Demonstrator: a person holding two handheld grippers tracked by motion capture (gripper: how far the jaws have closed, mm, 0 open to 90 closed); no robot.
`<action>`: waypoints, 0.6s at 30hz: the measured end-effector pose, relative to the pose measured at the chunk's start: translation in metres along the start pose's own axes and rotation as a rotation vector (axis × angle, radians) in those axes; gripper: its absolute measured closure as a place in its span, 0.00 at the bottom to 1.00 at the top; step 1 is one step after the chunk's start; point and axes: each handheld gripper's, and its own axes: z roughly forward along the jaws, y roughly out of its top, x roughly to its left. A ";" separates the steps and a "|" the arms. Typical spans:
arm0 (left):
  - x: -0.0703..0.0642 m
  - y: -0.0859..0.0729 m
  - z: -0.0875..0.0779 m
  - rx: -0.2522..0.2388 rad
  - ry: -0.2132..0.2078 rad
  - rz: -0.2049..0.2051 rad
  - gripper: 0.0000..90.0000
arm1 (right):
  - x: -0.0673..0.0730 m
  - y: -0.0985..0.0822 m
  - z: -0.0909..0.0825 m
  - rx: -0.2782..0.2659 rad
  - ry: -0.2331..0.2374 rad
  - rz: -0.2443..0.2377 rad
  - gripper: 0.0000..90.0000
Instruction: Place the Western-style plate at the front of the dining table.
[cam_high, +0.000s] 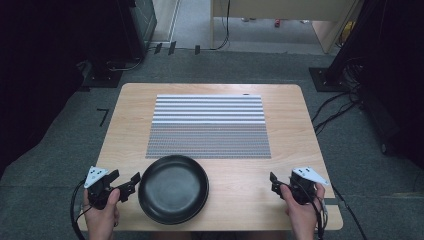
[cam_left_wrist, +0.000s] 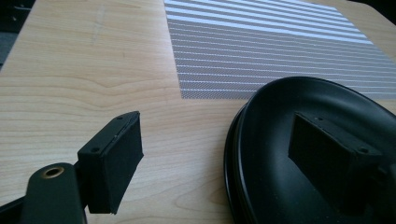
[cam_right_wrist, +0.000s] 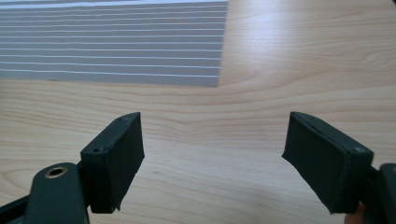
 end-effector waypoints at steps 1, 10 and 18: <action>0.000 0.000 0.000 0.002 -0.003 0.000 0.19 | 0.005 0.001 0.001 -0.002 0.009 -0.001 0.22; -0.004 0.001 0.002 0.042 -0.047 0.014 0.20 | 0.052 0.008 0.011 -0.038 0.080 0.029 0.32; -0.001 -0.001 0.006 0.077 -0.116 -0.003 0.20 | 0.096 0.011 0.021 -0.065 0.191 0.026 0.46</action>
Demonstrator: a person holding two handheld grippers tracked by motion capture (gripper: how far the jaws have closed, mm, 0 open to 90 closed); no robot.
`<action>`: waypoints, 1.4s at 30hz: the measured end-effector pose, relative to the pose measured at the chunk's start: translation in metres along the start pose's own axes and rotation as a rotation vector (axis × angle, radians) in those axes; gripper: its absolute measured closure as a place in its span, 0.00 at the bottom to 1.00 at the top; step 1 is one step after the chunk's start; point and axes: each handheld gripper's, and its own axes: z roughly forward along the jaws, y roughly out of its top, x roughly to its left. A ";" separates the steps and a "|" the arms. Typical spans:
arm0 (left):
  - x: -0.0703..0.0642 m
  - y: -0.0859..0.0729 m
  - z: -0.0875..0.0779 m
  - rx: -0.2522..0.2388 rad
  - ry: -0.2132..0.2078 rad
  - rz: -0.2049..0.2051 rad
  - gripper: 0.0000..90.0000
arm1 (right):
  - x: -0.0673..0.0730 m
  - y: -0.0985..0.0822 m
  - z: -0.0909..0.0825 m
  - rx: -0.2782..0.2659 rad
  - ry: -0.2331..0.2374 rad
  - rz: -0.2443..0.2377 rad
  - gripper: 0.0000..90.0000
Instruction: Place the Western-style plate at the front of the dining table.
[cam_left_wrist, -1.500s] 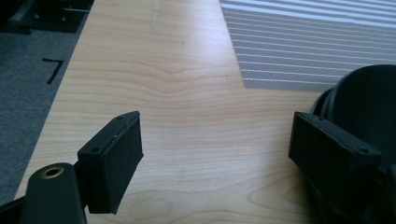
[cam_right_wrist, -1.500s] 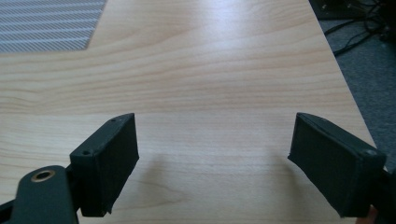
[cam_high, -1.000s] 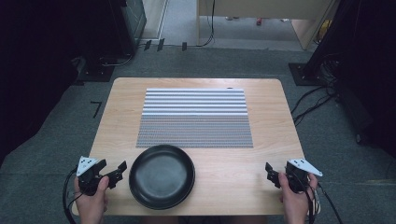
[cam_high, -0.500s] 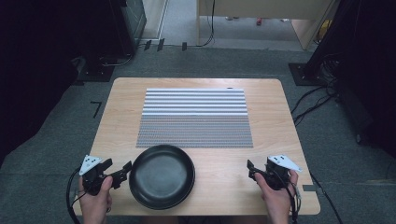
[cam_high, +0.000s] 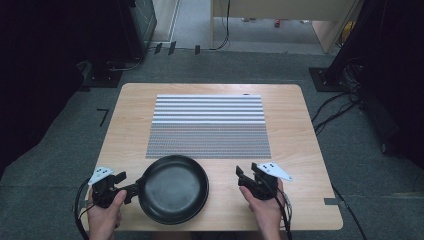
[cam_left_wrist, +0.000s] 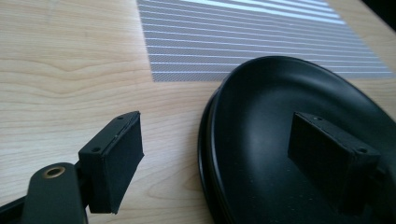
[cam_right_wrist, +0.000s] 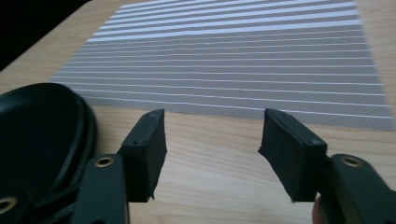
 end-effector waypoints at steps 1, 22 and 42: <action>0.000 0.000 0.000 0.002 -0.003 0.000 0.20 | 0.004 0.000 0.002 0.004 0.020 0.004 0.48; 0.004 -0.004 0.009 0.086 -0.048 -0.025 0.54 | 0.058 -0.015 0.028 0.058 0.189 0.027 0.73; 0.000 -0.006 0.015 0.147 -0.087 -0.007 0.63 | 0.068 -0.028 0.033 0.085 0.205 0.133 0.91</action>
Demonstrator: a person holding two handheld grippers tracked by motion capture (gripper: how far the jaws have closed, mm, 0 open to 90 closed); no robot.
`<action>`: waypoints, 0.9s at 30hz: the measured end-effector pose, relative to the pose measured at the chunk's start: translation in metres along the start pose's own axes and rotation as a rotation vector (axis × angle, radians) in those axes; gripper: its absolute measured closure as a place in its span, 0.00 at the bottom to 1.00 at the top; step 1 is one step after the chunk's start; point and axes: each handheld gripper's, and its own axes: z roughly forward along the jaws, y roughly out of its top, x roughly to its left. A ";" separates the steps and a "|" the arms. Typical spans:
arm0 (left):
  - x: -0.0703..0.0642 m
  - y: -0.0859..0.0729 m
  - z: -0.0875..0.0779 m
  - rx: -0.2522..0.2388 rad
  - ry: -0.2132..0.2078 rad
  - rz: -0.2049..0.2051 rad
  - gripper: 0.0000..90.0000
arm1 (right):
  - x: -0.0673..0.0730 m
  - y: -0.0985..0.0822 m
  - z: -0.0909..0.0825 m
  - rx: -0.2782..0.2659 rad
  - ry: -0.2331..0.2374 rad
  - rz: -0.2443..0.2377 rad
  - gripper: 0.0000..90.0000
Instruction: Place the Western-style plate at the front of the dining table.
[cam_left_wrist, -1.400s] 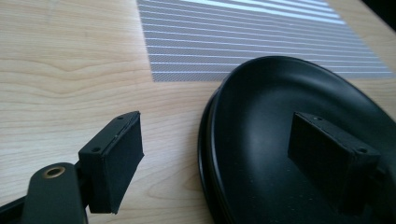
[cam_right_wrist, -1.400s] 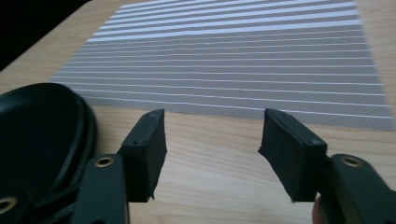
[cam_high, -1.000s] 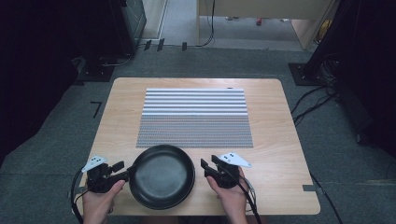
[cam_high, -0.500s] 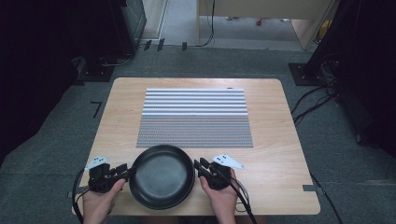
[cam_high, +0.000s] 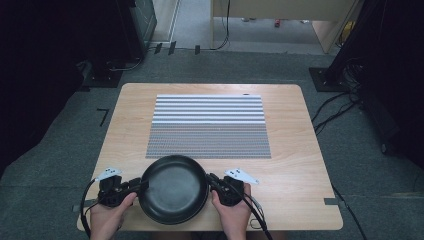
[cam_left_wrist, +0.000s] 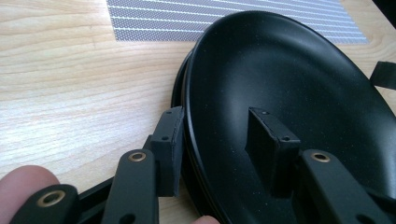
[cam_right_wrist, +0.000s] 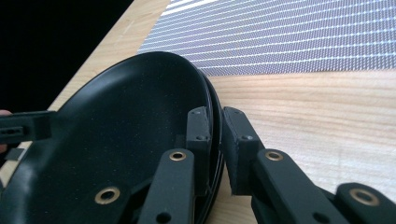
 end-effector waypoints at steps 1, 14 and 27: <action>-0.001 0.000 0.000 0.002 0.004 0.003 0.63 | 0.000 -0.001 0.000 0.006 0.005 0.010 0.91; -0.010 -0.001 0.005 0.022 0.120 0.027 0.77 | 0.001 -0.009 0.001 -0.007 0.018 0.068 0.95; -0.001 0.000 0.002 0.015 0.049 -0.044 0.77 | -0.001 -0.008 0.003 -0.007 0.036 0.105 0.96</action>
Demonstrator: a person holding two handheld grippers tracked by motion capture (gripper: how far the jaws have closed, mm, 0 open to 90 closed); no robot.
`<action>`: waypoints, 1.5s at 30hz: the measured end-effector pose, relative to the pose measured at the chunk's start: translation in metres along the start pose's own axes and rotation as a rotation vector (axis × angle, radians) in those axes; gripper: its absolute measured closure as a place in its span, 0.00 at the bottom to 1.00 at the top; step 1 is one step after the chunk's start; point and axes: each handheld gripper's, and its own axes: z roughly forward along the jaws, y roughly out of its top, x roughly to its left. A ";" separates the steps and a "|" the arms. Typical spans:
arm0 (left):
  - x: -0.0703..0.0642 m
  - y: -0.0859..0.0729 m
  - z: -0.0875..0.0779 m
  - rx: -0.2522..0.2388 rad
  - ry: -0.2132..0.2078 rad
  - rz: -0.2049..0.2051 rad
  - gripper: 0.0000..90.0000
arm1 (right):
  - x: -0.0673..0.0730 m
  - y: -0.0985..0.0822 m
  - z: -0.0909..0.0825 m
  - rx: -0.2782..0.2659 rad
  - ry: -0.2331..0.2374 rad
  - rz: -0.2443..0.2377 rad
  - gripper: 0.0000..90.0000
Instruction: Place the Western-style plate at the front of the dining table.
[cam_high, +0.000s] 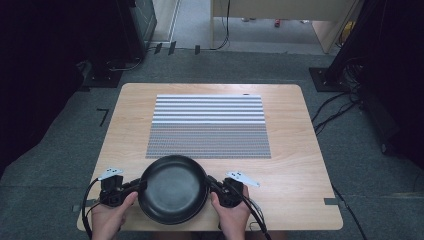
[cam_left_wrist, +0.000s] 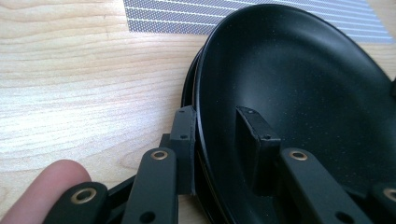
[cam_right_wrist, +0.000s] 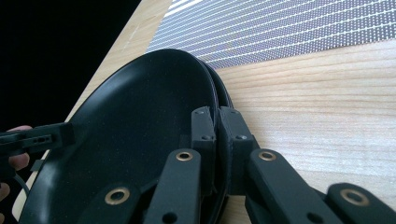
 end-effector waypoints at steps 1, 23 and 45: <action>0.001 0.000 0.000 -0.001 -0.009 -0.007 0.77 | 0.000 0.000 0.000 0.001 0.002 0.005 0.96; 0.026 -0.001 -0.003 -0.004 -0.197 -0.139 0.73 | -0.001 0.000 0.009 -0.002 0.037 0.055 0.96; 0.029 0.002 -0.013 -0.003 -0.127 -0.083 0.84 | 0.003 -0.003 0.023 0.029 0.079 0.075 0.94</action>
